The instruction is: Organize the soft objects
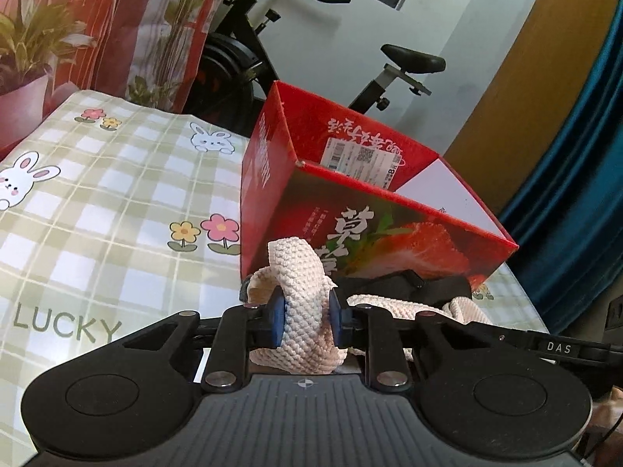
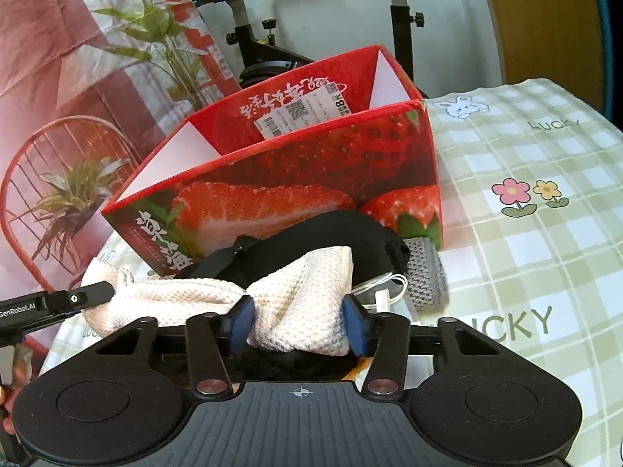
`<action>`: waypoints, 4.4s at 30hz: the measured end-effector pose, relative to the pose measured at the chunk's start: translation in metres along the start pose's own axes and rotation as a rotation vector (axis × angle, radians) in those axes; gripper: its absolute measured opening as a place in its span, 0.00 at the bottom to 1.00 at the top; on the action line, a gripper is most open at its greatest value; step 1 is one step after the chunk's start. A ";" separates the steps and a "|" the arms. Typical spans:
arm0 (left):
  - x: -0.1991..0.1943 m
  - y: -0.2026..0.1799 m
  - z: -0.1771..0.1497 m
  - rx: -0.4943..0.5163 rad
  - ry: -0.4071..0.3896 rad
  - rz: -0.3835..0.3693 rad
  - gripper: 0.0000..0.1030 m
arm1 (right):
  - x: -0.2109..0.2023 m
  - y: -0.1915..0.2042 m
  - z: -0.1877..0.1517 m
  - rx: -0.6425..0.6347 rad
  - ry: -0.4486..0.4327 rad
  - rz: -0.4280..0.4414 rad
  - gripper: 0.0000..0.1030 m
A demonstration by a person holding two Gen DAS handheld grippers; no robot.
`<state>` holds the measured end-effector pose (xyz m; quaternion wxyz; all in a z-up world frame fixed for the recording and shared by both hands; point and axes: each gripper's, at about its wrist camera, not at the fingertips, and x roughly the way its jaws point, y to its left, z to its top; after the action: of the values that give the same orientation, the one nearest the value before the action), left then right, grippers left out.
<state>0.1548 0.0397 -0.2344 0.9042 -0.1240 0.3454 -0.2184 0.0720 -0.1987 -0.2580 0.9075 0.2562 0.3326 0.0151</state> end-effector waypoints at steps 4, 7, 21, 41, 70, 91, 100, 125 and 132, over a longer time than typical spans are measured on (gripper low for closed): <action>-0.007 -0.006 0.001 0.032 -0.017 0.003 0.23 | -0.008 0.007 0.004 -0.033 -0.019 0.017 0.20; -0.014 -0.013 0.007 0.061 -0.046 0.002 0.21 | -0.021 0.020 0.011 -0.110 -0.061 0.020 0.18; -0.021 -0.060 0.086 0.238 -0.182 -0.014 0.20 | -0.059 0.056 0.106 -0.377 -0.245 0.003 0.17; 0.085 -0.063 0.111 0.344 0.100 0.039 0.19 | 0.056 0.052 0.144 -0.566 -0.012 -0.150 0.17; 0.020 -0.084 0.094 0.393 -0.031 0.170 1.00 | 0.002 0.041 0.124 -0.367 -0.162 -0.098 1.00; -0.018 -0.055 0.014 0.311 0.008 0.178 1.00 | -0.026 0.052 0.019 -0.317 -0.107 -0.154 1.00; -0.005 -0.042 -0.006 0.233 0.088 0.185 1.00 | -0.003 0.044 -0.012 -0.303 -0.028 -0.191 0.99; -0.002 -0.028 -0.035 0.116 0.129 0.006 0.72 | -0.012 0.043 -0.026 -0.330 -0.027 -0.112 0.54; 0.003 -0.032 -0.039 0.121 0.144 -0.042 0.72 | -0.021 0.038 -0.026 -0.311 -0.019 -0.101 0.49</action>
<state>0.1203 0.0078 -0.2530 0.8781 -0.0602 0.3930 -0.2663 0.0455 -0.1579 -0.2446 0.9388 0.0956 0.3303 0.0185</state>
